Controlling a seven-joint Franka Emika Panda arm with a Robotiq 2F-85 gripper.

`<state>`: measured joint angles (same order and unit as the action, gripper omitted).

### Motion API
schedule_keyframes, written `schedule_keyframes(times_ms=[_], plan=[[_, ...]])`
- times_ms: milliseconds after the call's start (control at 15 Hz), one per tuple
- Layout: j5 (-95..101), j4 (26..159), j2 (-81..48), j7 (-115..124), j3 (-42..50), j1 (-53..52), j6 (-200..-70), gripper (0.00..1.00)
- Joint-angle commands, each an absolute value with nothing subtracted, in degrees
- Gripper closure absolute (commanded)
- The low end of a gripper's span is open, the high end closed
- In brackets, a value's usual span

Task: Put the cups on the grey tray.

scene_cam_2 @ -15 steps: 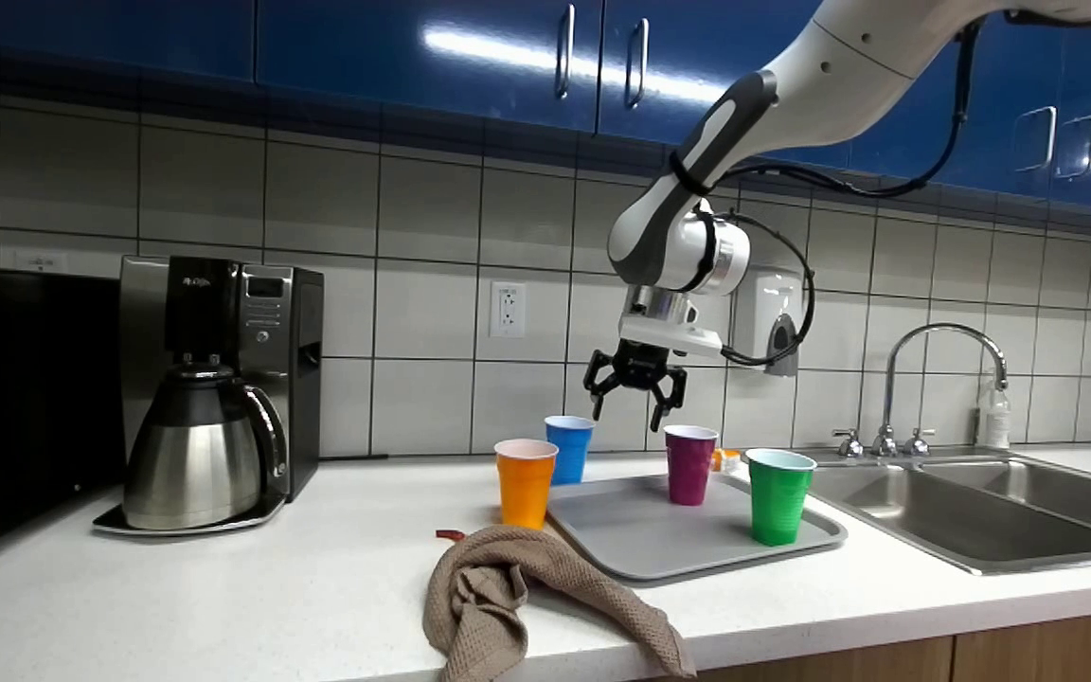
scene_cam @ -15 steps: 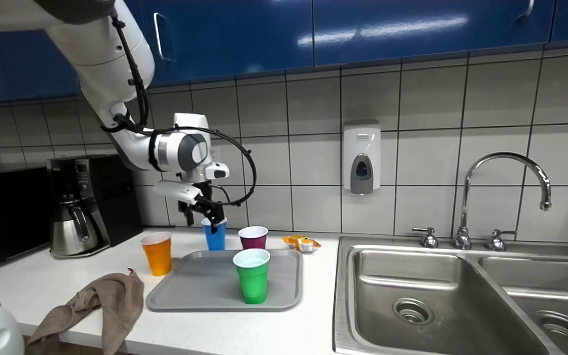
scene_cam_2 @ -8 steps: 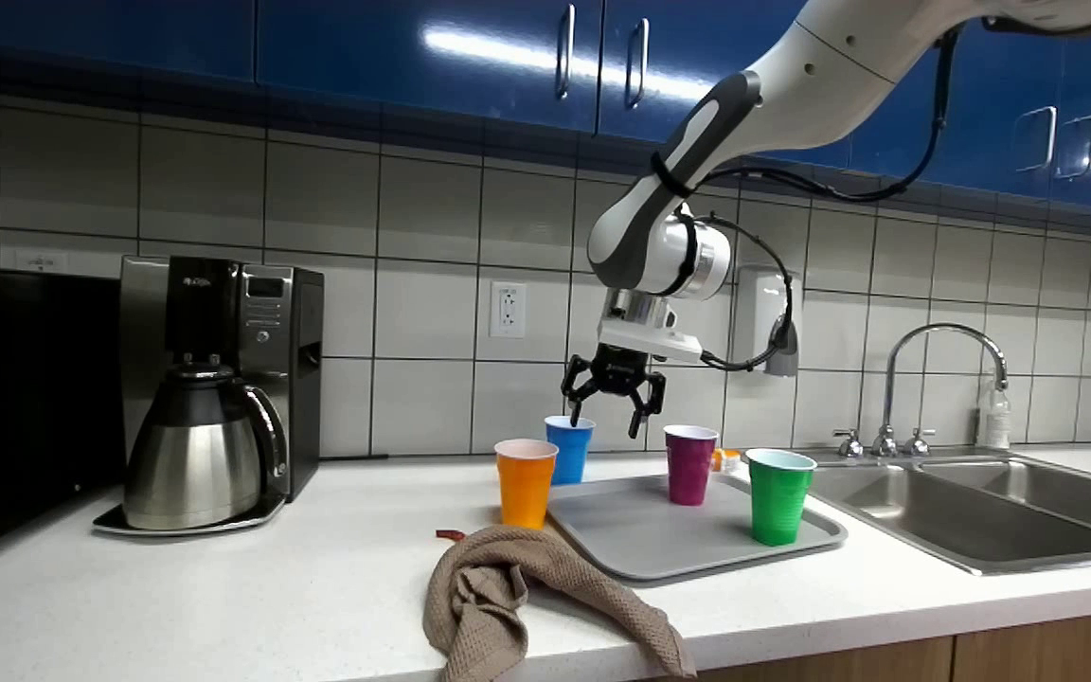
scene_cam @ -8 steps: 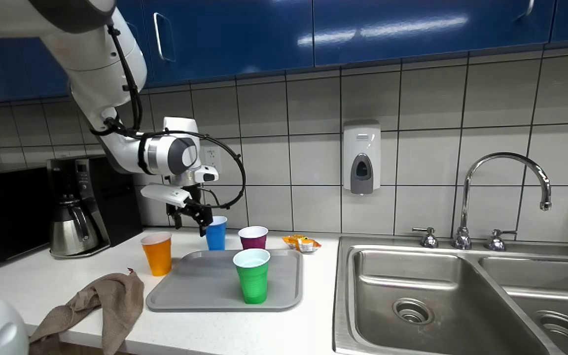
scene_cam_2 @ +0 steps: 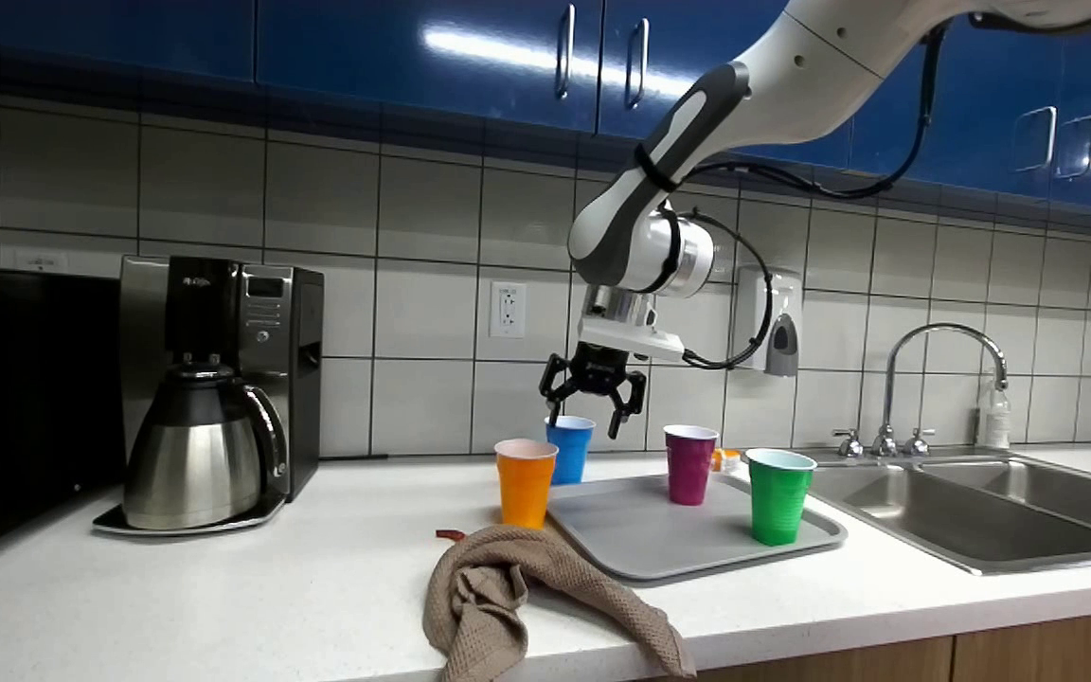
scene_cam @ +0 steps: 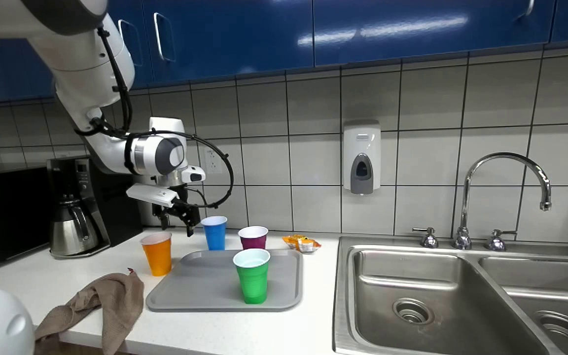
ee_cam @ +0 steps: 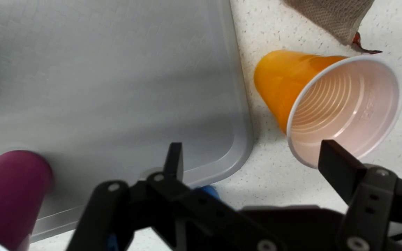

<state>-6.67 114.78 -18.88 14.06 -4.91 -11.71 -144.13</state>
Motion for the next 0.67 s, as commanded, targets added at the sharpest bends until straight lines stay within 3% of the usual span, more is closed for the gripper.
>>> schedule_keyframes(times_ms=[0,600], plan=[[-5.7,113.6,-18.8,15.0,-5.9,-12.4,-141.6,0.0],[-0.6,113.0,-20.9,18.0,-5.2,-15.9,-141.2,0.0]])
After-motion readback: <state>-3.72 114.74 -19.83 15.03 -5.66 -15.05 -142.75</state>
